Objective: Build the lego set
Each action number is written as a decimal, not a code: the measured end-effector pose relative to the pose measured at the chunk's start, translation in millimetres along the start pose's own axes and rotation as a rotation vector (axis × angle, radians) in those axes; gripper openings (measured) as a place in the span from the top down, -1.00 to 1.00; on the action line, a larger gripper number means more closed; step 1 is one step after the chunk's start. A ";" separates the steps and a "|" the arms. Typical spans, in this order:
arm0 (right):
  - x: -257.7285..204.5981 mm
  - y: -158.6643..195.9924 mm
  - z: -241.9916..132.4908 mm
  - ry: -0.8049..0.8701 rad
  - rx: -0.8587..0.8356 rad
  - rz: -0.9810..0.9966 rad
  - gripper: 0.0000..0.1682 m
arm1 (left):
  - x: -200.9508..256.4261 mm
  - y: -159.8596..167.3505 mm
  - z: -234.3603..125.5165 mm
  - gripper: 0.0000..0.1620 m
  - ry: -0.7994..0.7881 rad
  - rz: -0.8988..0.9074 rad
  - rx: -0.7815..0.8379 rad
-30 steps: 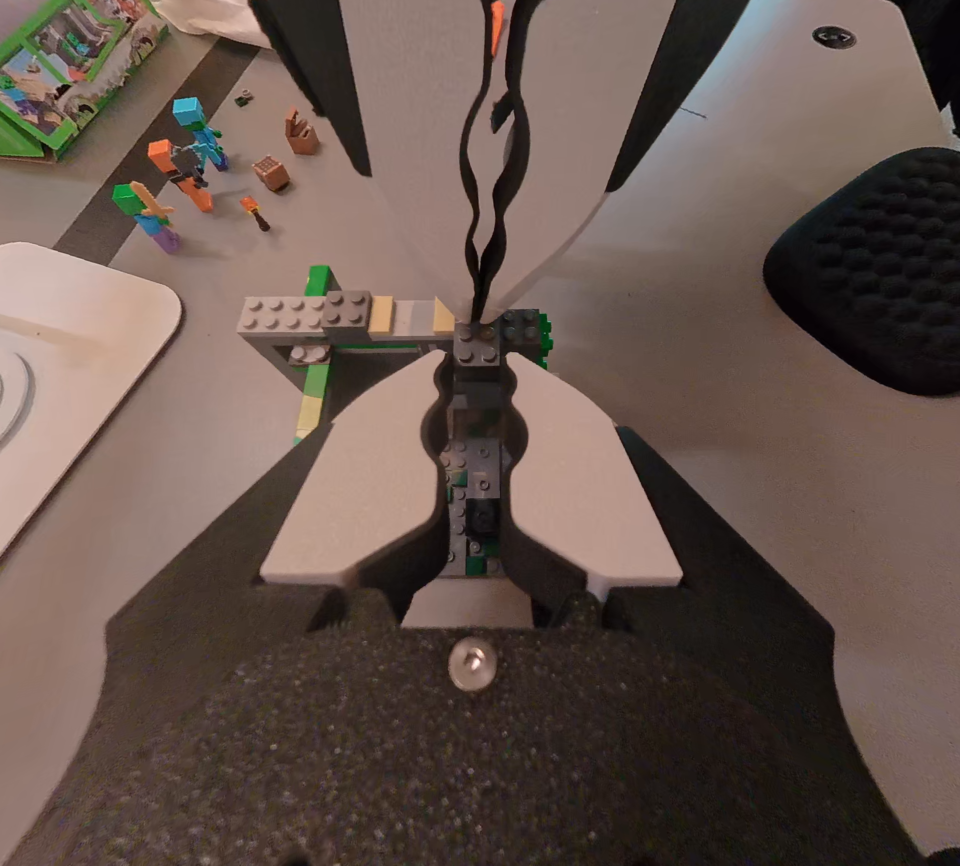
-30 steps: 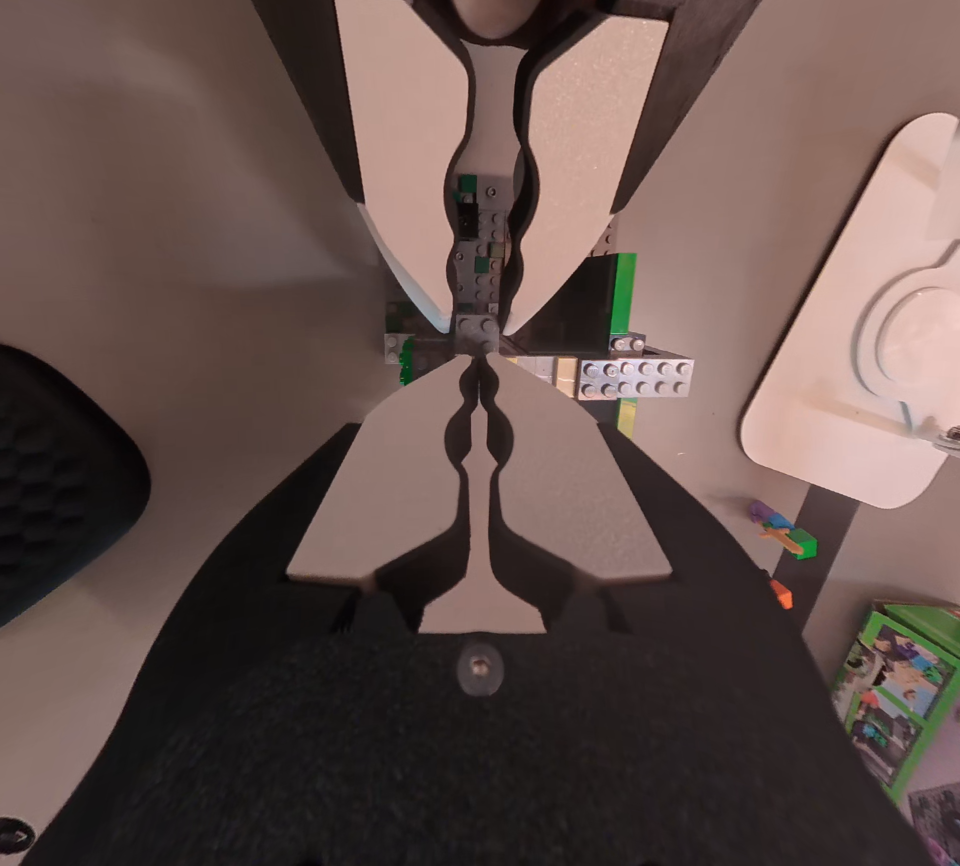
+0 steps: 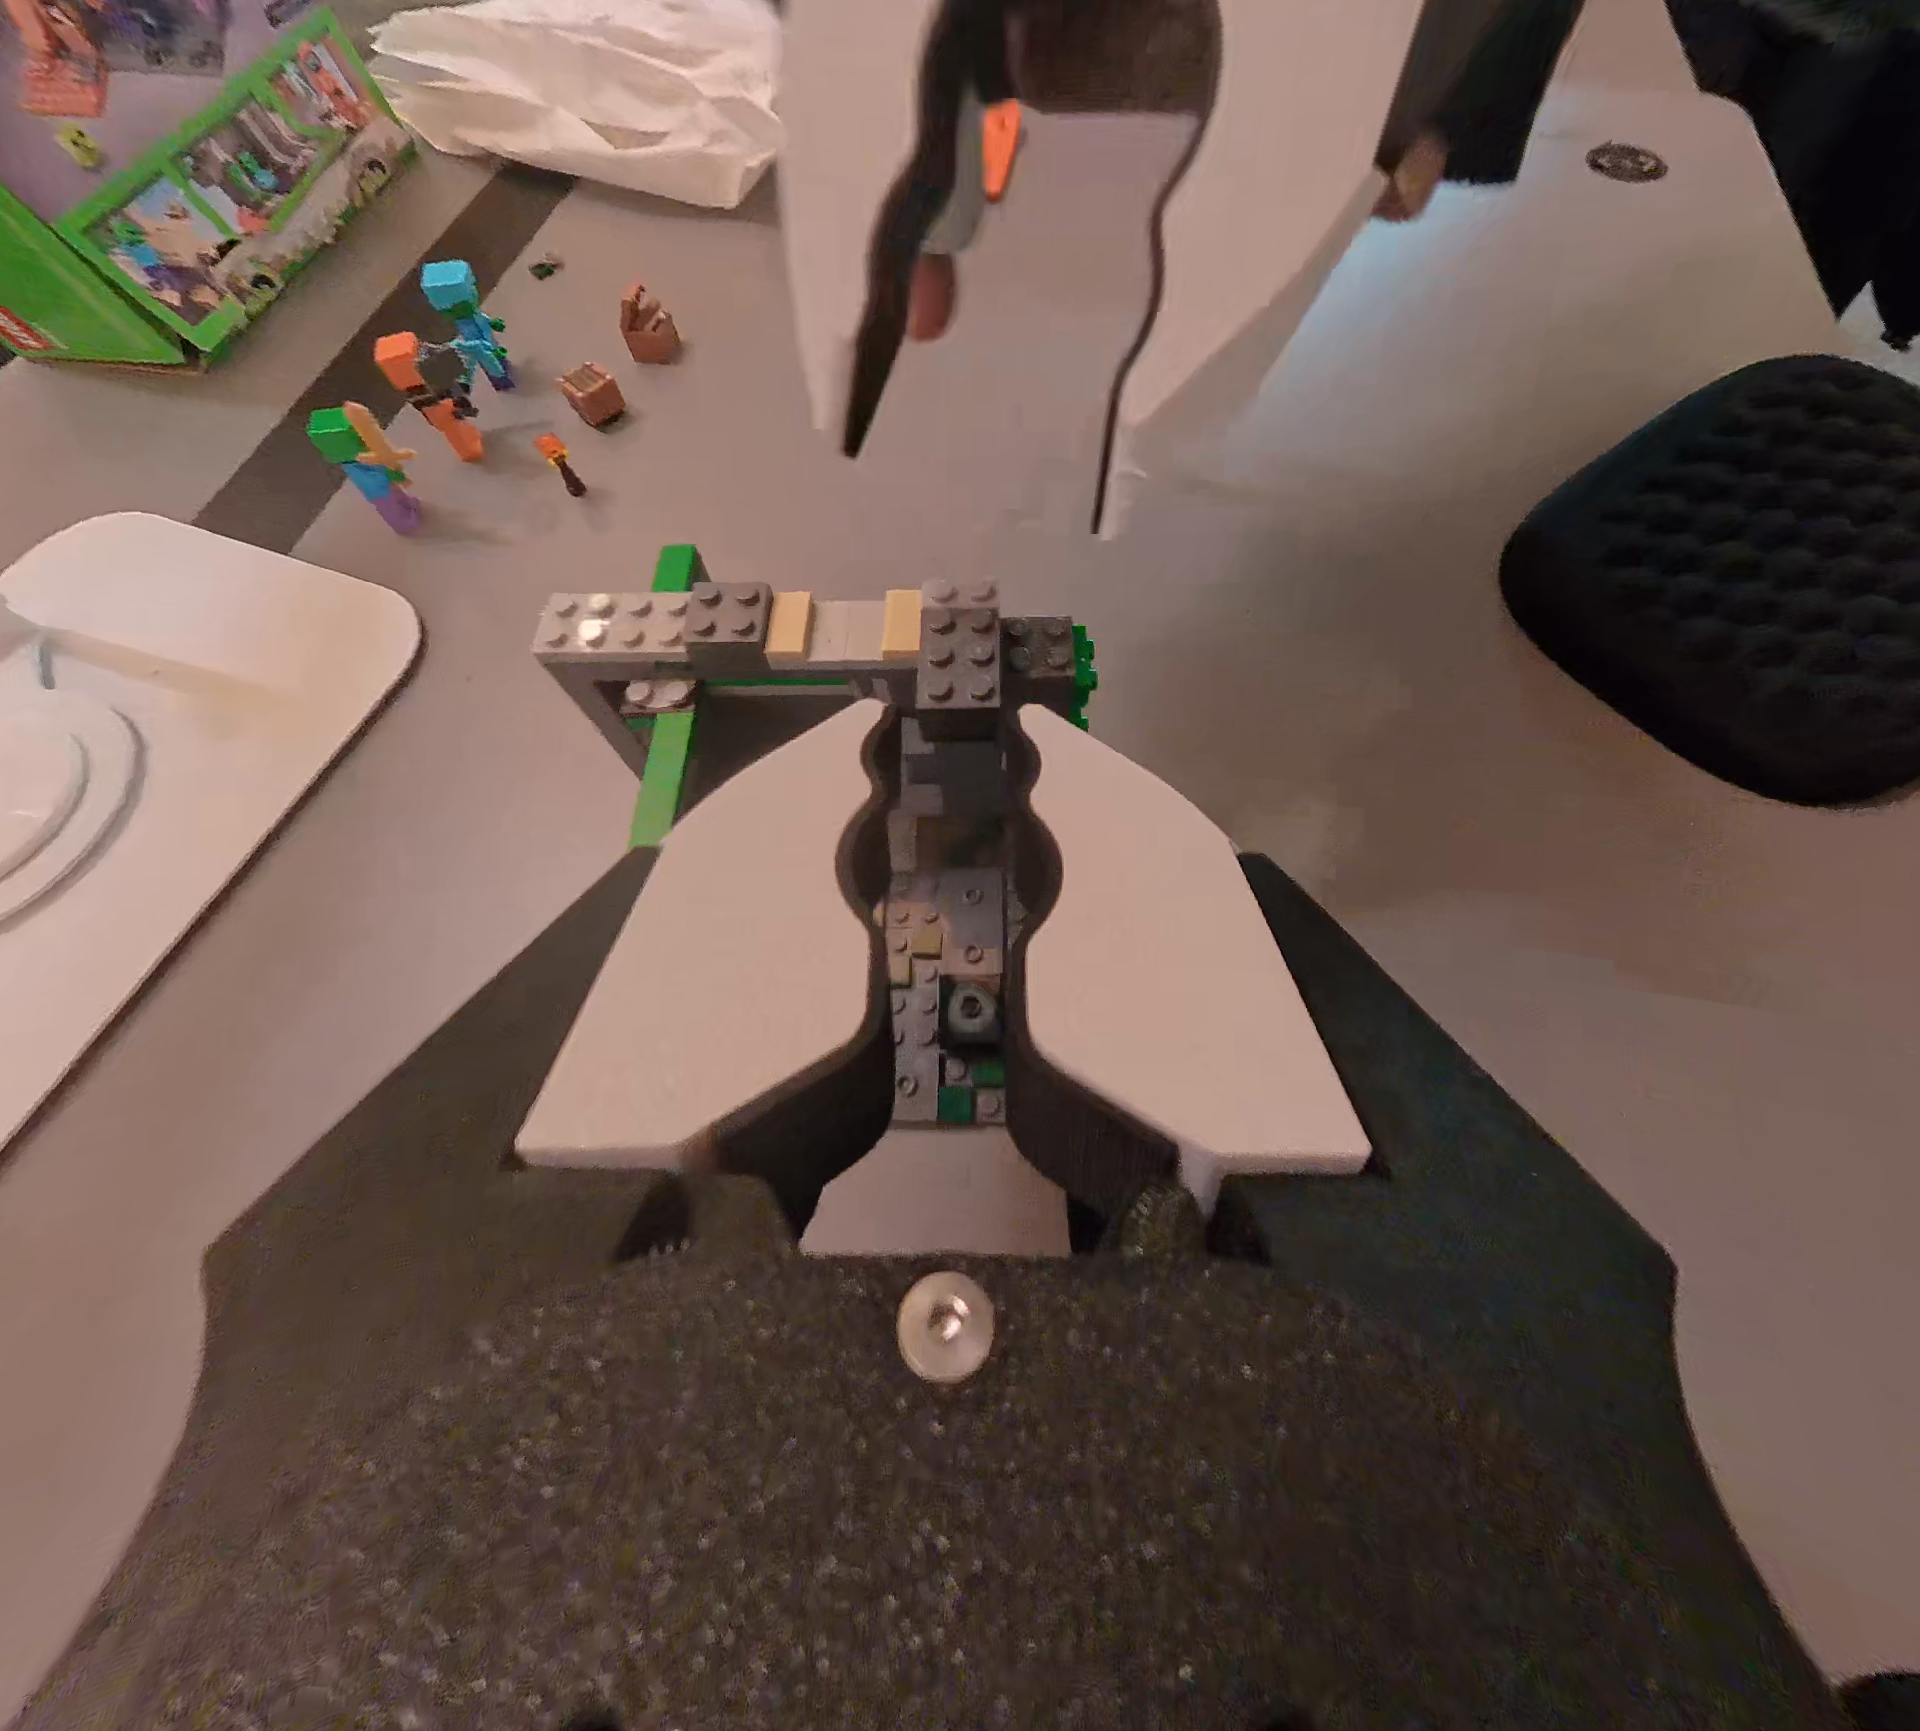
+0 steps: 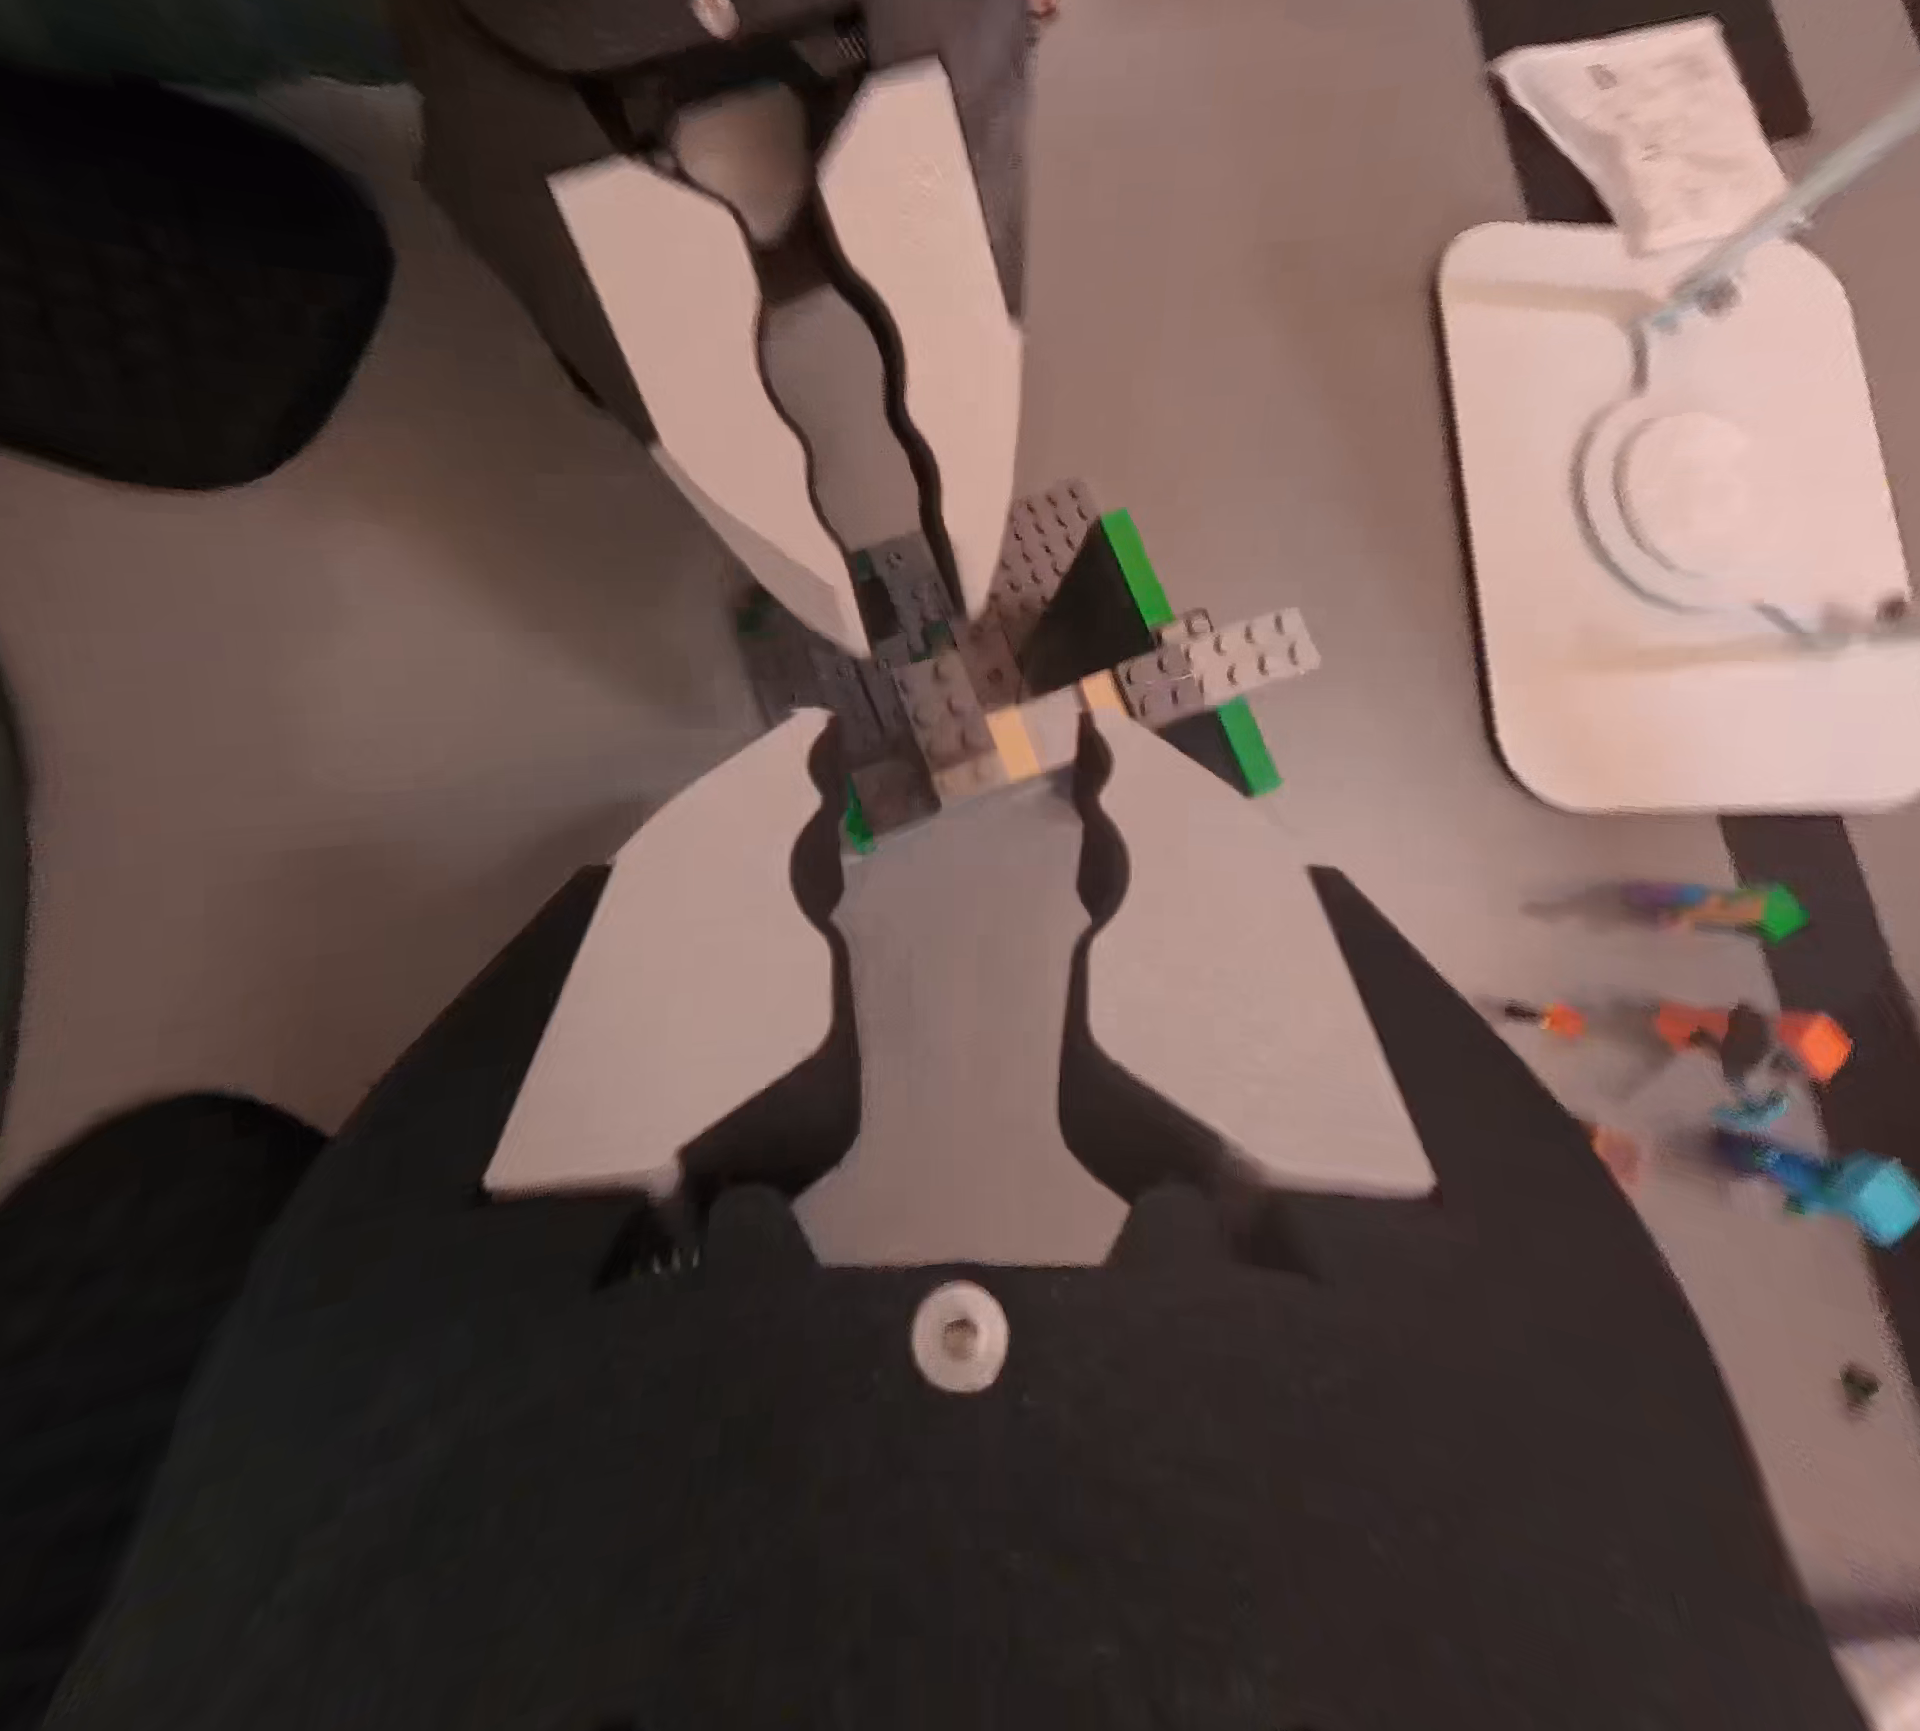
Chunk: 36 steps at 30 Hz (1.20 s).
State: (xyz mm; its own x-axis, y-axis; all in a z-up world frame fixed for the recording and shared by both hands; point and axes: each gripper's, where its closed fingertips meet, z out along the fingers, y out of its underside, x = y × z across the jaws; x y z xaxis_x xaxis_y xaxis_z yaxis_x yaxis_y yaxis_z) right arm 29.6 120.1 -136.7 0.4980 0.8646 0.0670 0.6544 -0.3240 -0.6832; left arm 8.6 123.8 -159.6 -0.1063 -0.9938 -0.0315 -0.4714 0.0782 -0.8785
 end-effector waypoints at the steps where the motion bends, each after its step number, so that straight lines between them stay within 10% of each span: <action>1: -0.7 6.4 -0.2 0.032 0.018 0.050 0.42 | -1.7 -1.5 -5.5 0.77 -0.015 -0.002 0.016; 11: -17.5 43.3 40.5 0.399 0.218 0.468 0.29 | -15.9 -0.3 -49.5 0.79 -0.159 -0.068 0.162; 20: -0.3 39.5 43.1 0.528 0.234 0.428 0.69 | -15.4 9.9 -49.5 0.82 -0.192 -0.112 0.239; 36: 12.9 40.5 42.4 -0.149 0.319 -0.117 0.76 | -15.6 19.3 -57.7 0.80 -0.203 -0.080 0.207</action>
State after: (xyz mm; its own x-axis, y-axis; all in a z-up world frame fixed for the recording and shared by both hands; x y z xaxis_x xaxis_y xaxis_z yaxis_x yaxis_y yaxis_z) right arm 38.5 134.4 -194.3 0.3265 0.9428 0.0672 0.4801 -0.1041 -0.8710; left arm -49.3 145.3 -148.5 0.1108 -0.9932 -0.0350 -0.2805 0.0026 -0.9598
